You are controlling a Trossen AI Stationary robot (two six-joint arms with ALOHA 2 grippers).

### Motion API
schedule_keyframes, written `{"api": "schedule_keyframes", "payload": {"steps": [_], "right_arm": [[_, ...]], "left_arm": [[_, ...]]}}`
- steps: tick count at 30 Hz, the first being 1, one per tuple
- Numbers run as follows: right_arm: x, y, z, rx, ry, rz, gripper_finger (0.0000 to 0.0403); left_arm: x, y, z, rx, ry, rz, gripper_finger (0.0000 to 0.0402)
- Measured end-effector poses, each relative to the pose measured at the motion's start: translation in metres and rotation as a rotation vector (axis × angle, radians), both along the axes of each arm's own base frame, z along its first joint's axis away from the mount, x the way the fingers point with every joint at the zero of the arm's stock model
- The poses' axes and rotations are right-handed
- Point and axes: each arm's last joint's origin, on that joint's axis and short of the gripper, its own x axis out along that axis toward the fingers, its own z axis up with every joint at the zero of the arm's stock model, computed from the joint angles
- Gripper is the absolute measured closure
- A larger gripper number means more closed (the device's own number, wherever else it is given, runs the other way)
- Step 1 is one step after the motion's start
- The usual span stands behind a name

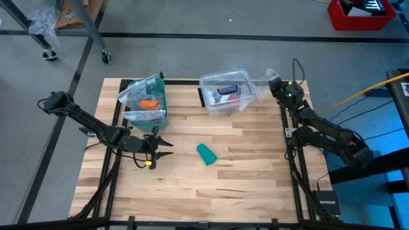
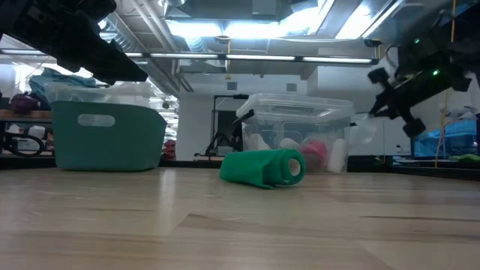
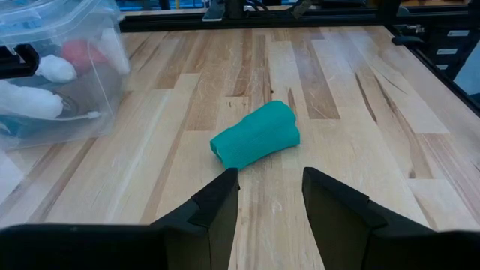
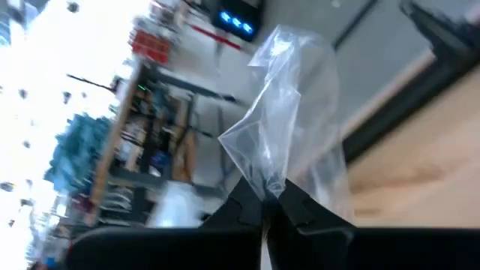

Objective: Roll bandage
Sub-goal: Open the transparent zip bag

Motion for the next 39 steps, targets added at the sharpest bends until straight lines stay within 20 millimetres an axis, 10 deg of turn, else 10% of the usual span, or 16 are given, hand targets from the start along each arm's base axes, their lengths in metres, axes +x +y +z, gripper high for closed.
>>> {"api": "schedule_keyframes", "payload": {"steps": [21,39], "right_arm": [[-0.027,0.041,0.053,-0.353,-0.206,0.086,0.0402],[-0.011,0.070,0.062,-0.378,-0.329,0.571,0.0403]], "left_arm": [[0.000,0.000,0.000,0.053,0.003,-0.019,0.0260],[0.011,0.013,0.025,-0.136,-0.257,0.091,0.0260]]}}
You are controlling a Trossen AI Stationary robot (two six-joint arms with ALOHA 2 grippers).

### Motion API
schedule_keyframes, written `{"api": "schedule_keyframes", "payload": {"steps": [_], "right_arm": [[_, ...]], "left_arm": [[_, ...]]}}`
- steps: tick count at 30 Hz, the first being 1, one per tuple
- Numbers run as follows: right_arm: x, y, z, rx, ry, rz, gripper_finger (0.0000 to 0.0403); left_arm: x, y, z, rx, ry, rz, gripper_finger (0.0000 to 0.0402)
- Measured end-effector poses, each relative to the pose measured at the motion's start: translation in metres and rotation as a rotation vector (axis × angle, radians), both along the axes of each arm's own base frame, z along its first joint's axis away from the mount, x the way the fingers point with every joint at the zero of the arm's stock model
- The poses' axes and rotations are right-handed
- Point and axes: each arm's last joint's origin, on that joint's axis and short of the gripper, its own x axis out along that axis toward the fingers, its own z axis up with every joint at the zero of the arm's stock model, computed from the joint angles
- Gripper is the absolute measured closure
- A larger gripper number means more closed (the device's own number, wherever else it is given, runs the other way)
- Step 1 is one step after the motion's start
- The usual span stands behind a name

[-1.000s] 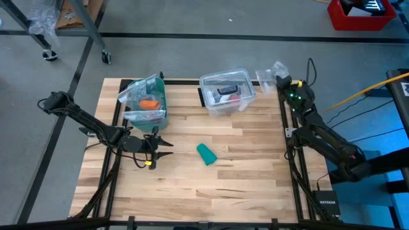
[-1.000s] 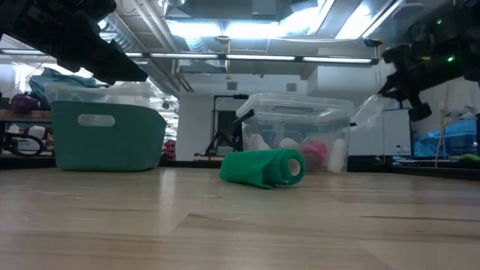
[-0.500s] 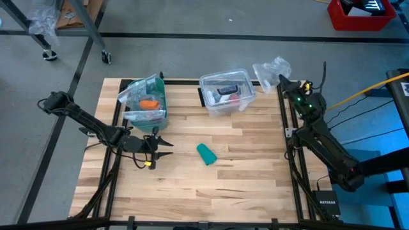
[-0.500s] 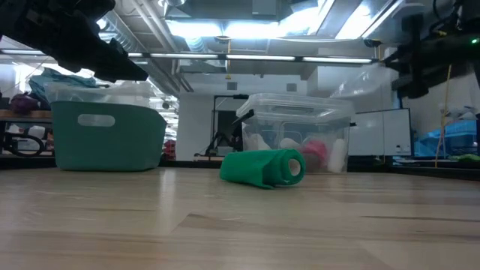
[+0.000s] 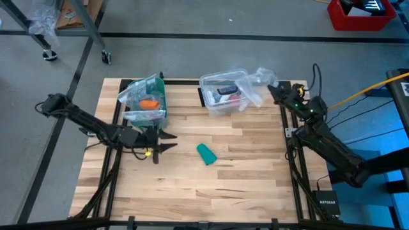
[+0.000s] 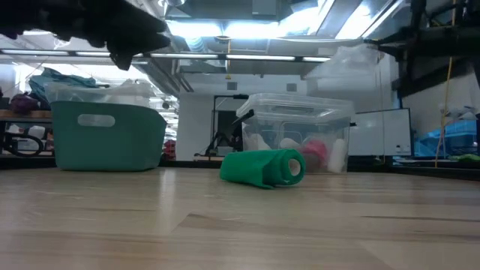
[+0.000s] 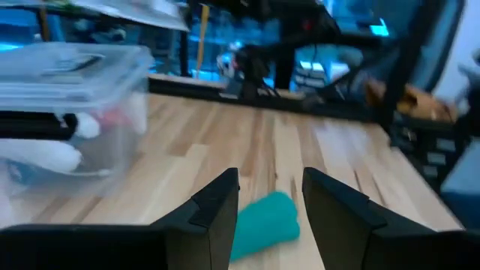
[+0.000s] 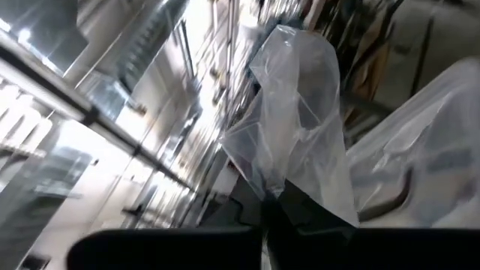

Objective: Roll bandage
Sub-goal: Open the transparent zip bag

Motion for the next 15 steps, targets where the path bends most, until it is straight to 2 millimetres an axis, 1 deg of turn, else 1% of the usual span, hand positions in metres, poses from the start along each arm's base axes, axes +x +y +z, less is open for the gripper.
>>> {"api": "schedule_keyframes", "payload": {"steps": [4,8,11,15], "right_arm": [[0.008,0.008,0.000,-0.005,0.000,0.089,0.0403],[0.015,0.016,0.003,-0.045,-0.018,0.134,0.0403],[0.021,0.024,0.006,-0.096,-0.031,0.186,0.0403],[0.031,0.033,0.009,-0.150,-0.035,0.235,0.0403]], "left_arm": [[0.003,0.010,0.002,-0.081,-0.032,0.062,0.0260],[0.005,0.018,0.002,-0.136,-0.044,0.110,0.0260],[0.006,0.022,0.002,-0.176,-0.052,0.133,0.0260],[0.006,0.023,0.002,-0.183,-0.054,0.141,0.0260]]}}
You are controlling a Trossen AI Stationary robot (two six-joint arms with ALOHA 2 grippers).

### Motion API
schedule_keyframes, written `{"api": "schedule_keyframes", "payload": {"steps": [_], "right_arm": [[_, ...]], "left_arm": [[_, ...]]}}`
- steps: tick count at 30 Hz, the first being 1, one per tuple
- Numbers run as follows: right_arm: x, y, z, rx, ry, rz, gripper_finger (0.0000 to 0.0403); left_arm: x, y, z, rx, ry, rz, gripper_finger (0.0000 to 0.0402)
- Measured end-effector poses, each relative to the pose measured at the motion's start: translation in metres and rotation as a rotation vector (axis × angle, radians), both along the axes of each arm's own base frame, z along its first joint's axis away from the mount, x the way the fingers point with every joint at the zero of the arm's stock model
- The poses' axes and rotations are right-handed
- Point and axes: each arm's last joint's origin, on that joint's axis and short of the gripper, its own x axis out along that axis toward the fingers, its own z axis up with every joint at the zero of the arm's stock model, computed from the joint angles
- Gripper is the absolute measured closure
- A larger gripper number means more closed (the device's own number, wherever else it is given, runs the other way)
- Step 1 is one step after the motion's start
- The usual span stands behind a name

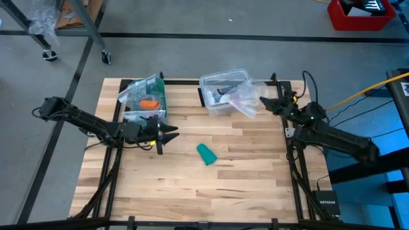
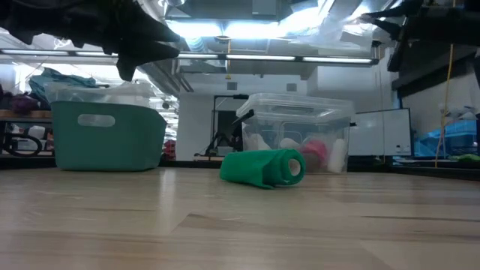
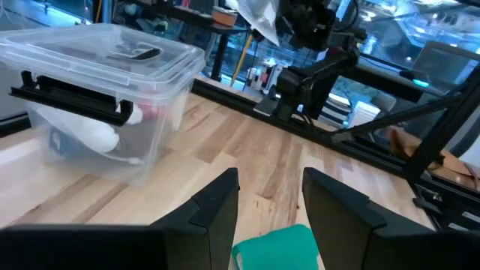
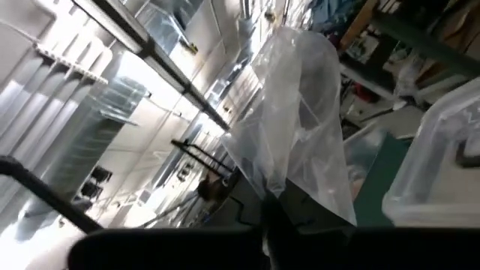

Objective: Roll bandage
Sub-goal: Open the transparent zip bag

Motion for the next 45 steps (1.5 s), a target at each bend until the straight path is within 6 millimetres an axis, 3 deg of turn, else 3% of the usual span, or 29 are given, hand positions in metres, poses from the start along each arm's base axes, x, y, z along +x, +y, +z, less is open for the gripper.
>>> {"api": "schedule_keyframes", "payload": {"steps": [10,21,32,39,45], "right_arm": [[0.050,0.026,-0.015,-0.030,0.094,0.093,0.0403],[0.107,0.058,-0.037,-0.047,0.046,0.187,0.0403],[0.192,0.075,-0.019,-0.133,0.061,0.281,0.0403],[0.205,0.078,-0.020,-0.154,0.119,0.300,0.0403],[0.205,0.075,-0.020,-0.153,0.119,0.285,0.0403]], "left_arm": [[0.000,0.000,0.000,-0.071,-0.017,0.006,0.0260],[0.000,-0.002,0.000,-0.136,-0.024,-0.061,0.0260],[0.000,-0.002,0.000,-0.151,-0.025,-0.060,0.0260],[0.000,-0.004,0.000,-0.131,-0.023,-0.074,0.0260],[-0.001,-0.015,0.000,-0.126,-0.010,-0.240,0.0260]]}}
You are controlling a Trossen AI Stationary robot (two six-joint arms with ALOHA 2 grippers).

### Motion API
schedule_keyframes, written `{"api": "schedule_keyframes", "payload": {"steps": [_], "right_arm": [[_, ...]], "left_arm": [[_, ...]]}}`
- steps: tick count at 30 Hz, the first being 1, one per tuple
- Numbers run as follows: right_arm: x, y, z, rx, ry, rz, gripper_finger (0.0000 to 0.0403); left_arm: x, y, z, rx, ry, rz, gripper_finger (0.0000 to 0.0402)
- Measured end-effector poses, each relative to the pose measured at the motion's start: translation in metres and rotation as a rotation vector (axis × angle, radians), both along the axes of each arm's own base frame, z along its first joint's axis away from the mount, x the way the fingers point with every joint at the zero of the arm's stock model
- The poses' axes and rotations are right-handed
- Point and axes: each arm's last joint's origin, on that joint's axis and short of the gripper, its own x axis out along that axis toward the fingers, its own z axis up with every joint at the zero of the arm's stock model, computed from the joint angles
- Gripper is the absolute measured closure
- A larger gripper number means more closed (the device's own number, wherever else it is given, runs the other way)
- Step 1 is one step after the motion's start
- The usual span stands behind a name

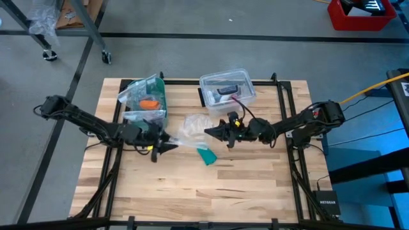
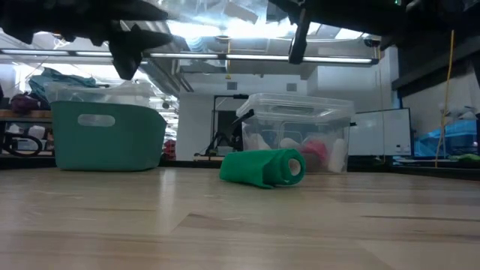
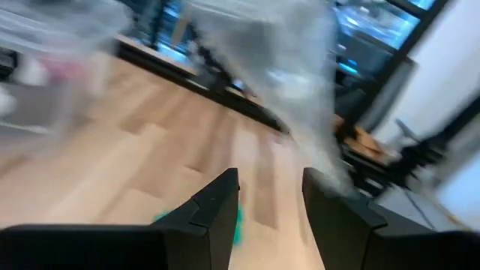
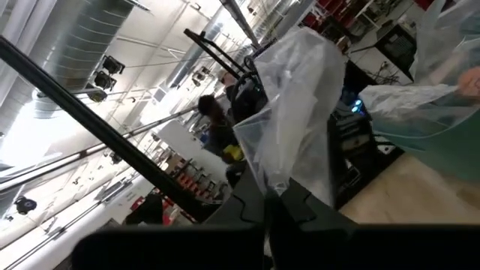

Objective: Roll bandage
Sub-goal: Open the transparent zip bag

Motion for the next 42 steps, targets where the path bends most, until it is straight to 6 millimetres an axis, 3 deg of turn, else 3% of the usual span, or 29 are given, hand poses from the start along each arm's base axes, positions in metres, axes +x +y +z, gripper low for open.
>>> {"api": "schedule_keyframes", "payload": {"steps": [8,16,42], "right_arm": [[0.0000,0.0009,0.0000,-0.005,0.000,0.020,0.0403],[-0.0003,0.0032,0.0002,-0.020,-0.003,0.098,0.0403],[-0.0011,0.0066,0.0006,0.032,0.000,0.226,0.0403]], "left_arm": [[-0.0027,-0.0110,0.0005,0.005,-0.005,-0.112,0.0260],[-0.0022,-0.0078,0.0008,0.056,-0.010,-0.028,0.0260],[-0.0024,-0.0088,0.0009,-0.031,-0.008,-0.048,0.0260]]}}
